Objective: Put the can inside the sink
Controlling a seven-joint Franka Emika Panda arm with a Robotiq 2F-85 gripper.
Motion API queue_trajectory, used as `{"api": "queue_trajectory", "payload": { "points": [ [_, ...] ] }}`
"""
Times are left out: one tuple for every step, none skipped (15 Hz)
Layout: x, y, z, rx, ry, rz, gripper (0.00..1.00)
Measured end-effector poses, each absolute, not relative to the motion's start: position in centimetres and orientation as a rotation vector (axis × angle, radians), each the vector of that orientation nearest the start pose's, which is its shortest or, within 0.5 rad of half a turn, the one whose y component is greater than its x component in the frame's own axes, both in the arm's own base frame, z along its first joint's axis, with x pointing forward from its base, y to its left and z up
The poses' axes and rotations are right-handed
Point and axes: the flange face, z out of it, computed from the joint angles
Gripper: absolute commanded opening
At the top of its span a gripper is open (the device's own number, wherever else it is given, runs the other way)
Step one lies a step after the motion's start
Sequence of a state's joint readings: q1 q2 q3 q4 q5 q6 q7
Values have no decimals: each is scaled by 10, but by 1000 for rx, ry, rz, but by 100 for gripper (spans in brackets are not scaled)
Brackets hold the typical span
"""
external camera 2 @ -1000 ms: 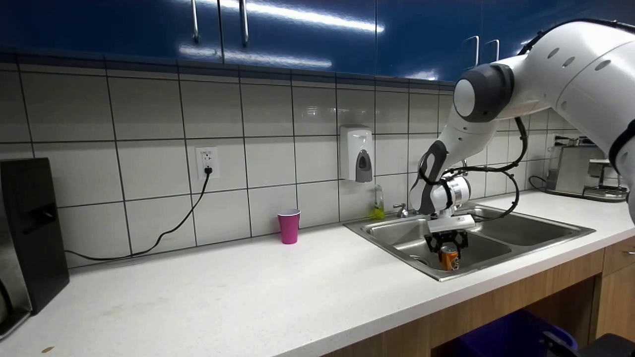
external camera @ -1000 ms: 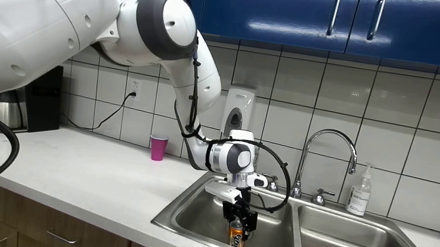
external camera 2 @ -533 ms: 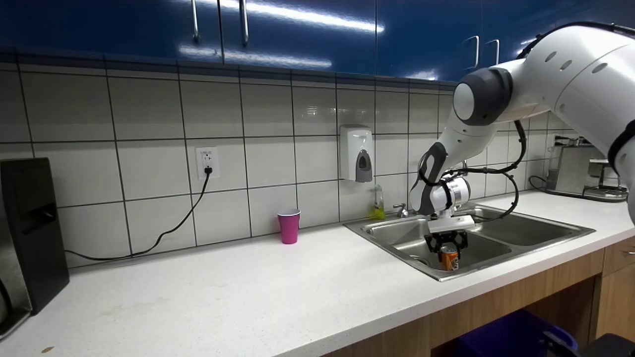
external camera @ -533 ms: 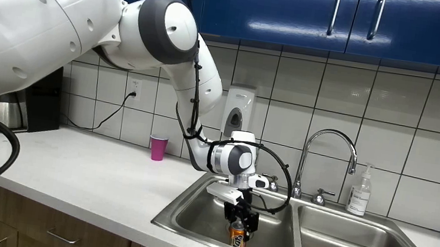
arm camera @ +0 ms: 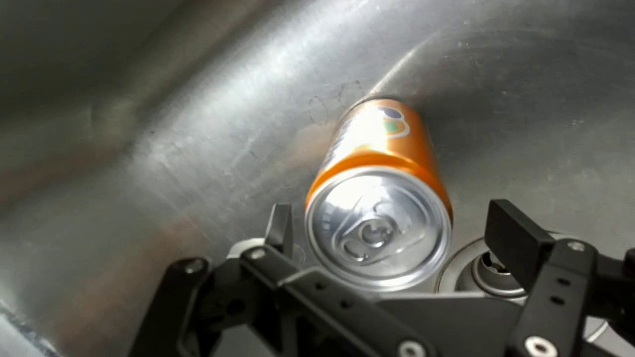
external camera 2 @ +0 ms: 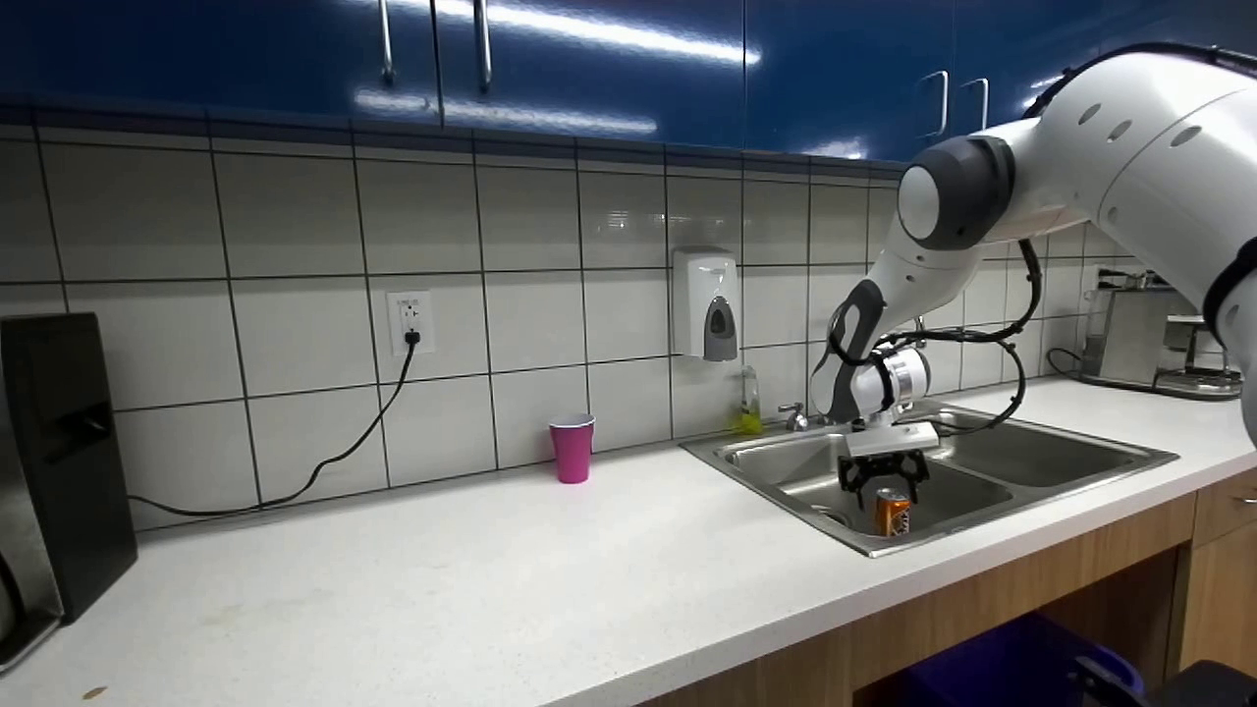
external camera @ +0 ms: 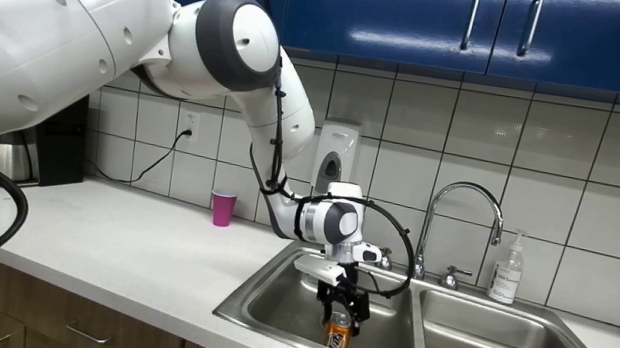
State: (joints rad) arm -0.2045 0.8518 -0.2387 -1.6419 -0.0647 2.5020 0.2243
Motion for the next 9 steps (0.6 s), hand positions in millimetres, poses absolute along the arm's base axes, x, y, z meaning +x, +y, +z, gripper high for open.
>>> {"api": "queue_trajectory", "payload": {
  "points": [
    [626,-276,132,-3241,887,-13,100],
    [627,-277,135,-3242,886,-22,100],
    [629,-277,139,-3242,886,-32,100],
    [630,-277,143,-3243,886,-44,100],
    [632,-277,148,-3245,885,-56,100],
    [633,-276,153,-3248,884,-69,100],
    [635,-276,159,-3249,883,-83,100],
    [636,-276,164,-3250,882,-96,100],
    [638,-276,170,-3253,881,-109,100]
  ]
}}
